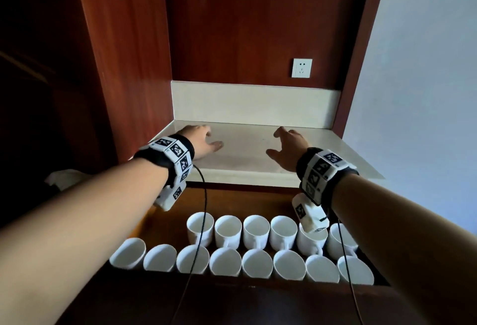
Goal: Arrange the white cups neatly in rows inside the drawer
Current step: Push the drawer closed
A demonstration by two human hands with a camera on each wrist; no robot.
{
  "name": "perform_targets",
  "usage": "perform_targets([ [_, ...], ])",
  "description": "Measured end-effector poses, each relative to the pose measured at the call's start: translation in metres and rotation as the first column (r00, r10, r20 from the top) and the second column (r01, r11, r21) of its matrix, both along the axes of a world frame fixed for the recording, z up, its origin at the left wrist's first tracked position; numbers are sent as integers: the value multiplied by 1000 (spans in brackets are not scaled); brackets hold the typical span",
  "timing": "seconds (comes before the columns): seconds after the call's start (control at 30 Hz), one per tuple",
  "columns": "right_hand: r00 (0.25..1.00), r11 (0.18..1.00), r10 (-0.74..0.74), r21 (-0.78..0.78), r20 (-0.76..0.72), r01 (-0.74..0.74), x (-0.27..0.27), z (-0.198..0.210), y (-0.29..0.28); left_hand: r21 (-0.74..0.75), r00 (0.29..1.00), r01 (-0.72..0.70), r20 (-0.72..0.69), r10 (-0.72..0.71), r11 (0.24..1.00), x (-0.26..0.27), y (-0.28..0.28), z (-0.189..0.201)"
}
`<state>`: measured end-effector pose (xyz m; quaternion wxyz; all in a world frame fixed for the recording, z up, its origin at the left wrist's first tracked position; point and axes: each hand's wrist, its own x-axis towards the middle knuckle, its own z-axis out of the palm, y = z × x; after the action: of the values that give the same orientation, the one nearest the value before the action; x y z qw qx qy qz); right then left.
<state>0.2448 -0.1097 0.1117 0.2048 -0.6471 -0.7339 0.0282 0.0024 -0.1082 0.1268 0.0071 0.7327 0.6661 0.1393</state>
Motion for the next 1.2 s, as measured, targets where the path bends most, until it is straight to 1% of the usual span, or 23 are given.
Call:
perform_targets([
  [0.1,996,996,85,-18,23,-85,4,-26,-36,-124,996,63,-49,-70,990,14,-44,-33],
  [0.17,988,985,152,-85,38,-148,6,-55,-60,-236,992,105,-40,-117,966,20,-76,-61],
  [0.27,962,940,260,-250,85,-232,12,-105,-97,-452,971,161,-86,-222,877,24,-121,-111],
  [0.33,943,899,314,-355,111,-258,15,-137,-119,-532,957,167,-115,-267,830,23,-143,-142],
  [0.4,924,865,361,-414,123,-283,17,-162,-135,-504,952,174,-133,-275,846,20,-153,-166],
  [0.47,927,872,347,-414,146,-261,18,-178,-146,-430,959,164,-139,-245,888,18,-158,-183],
  [0.53,924,908,318,-348,211,-233,20,-186,-154,-328,960,142,-184,-211,934,19,-162,-194],
  [0.6,908,928,317,-286,276,-237,19,-190,-159,-238,949,116,-261,-179,964,20,-163,-203],
  [0.67,899,935,318,-257,301,-245,19,-190,-159,-201,933,110,-318,-171,973,20,-161,-208],
  [0.7,897,935,318,-257,306,-244,18,-190,-158,-198,929,118,-323,-178,973,18,-159,-211],
  [0.8,900,946,300,-220,316,-238,16,-198,-150,-188,942,148,-272,-196,971,13,-151,-215],
  [0.9,928,974,208,-155,309,-167,13,-204,-136,-170,956,133,-238,-171,976,17,-139,-216],
  [0.97,938,985,151,-132,313,-114,10,-206,-125,-156,958,121,-241,-157,980,20,-128,-215],
  [1.1,943,993,94,-94,318,-68,7,-206,-91,-93,966,125,-218,-142,988,20,-96,-219],
  [1.2,944,994,74,-103,322,-43,7,-204,-66,-59,972,144,-181,-153,988,20,-69,-222],
])
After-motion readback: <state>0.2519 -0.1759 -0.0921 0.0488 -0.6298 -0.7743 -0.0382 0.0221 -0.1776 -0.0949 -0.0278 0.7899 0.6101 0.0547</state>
